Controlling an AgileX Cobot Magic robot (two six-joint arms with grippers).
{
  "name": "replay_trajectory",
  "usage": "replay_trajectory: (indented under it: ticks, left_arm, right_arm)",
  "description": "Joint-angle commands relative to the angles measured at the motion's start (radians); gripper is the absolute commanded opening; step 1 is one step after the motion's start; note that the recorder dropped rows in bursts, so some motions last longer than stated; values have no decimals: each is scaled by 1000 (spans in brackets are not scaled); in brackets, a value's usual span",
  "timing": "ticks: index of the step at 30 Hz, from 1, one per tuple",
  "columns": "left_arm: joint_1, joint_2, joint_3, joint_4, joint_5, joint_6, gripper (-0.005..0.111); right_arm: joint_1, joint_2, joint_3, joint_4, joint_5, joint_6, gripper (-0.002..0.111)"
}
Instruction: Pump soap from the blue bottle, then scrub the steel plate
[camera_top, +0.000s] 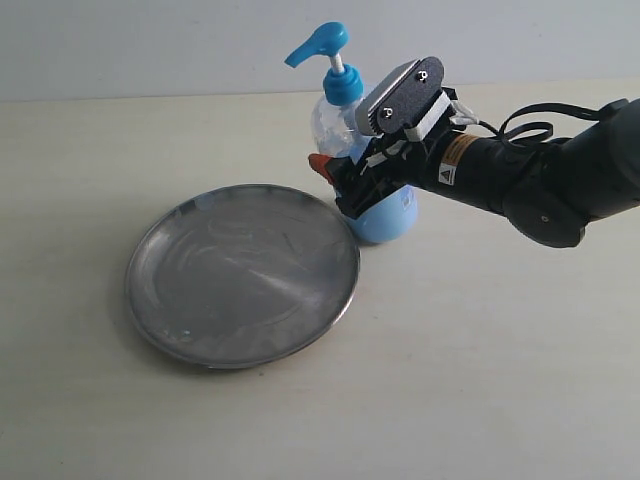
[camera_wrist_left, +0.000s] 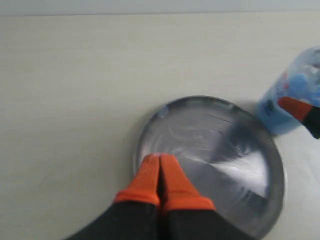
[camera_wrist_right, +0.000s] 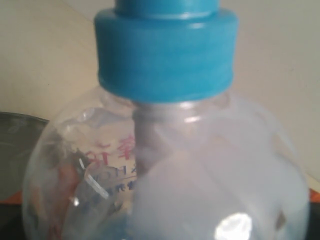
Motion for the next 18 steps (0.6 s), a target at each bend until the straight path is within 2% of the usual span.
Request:
replay_trajectory:
  ticks: [1,10,13,18]
  left_arm:
    - [-6,80,-58,-212,34,162,0]
    - [-8,223,-187,-350,146,290,0]
    - [-46,261,-228,-349,165,327,0]
    - [-154,344,-306,-313,165,327,0]
  right_arm:
    - [1,-9,-4,-26,-16,1,0]
    - [1,-9,-4,-28,-16,-8,0]
    - [1,-9,-4,-28,-16,-8,0]
    - [1,-9,-4,-28,-16,-8,0]
